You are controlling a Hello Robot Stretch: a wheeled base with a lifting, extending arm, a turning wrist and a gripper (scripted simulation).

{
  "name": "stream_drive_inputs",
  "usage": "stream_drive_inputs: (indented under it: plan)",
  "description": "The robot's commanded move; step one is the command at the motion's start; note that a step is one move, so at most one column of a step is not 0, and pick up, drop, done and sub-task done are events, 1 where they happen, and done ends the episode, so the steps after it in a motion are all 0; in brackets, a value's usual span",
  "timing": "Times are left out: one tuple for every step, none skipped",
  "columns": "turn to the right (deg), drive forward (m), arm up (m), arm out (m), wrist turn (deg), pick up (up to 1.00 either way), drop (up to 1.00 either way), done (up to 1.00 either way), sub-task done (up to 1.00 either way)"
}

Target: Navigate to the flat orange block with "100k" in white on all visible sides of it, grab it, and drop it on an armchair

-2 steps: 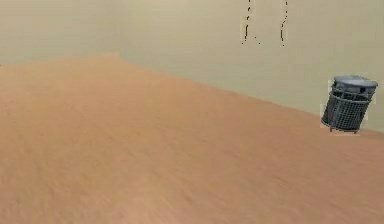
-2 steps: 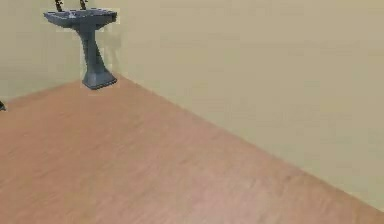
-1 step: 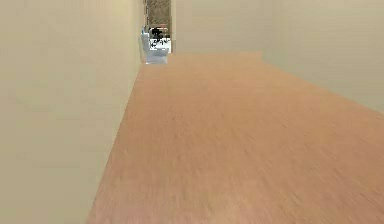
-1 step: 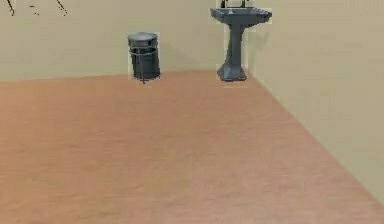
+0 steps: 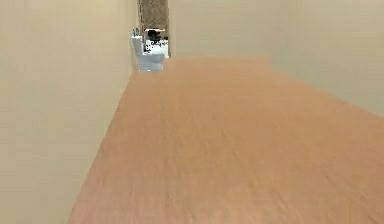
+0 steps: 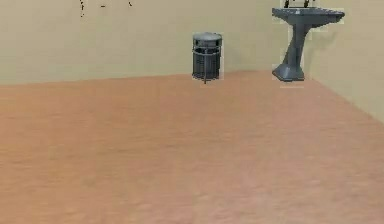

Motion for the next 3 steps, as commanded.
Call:
stream_drive_inputs:
  plan:
    - [0.0, 1.0, 0.0, 0.0, 0.0, 0.0, 0.0, 0.0, 0.0]
    - [0.0, 1.0, 0.0, 0.0, 0.0, 0.0, 0.0, 0.0, 0.0]
    - [0.0, 1.0, 0.0, 0.0, 0.0, 0.0, 0.0, 0.0, 0.0]
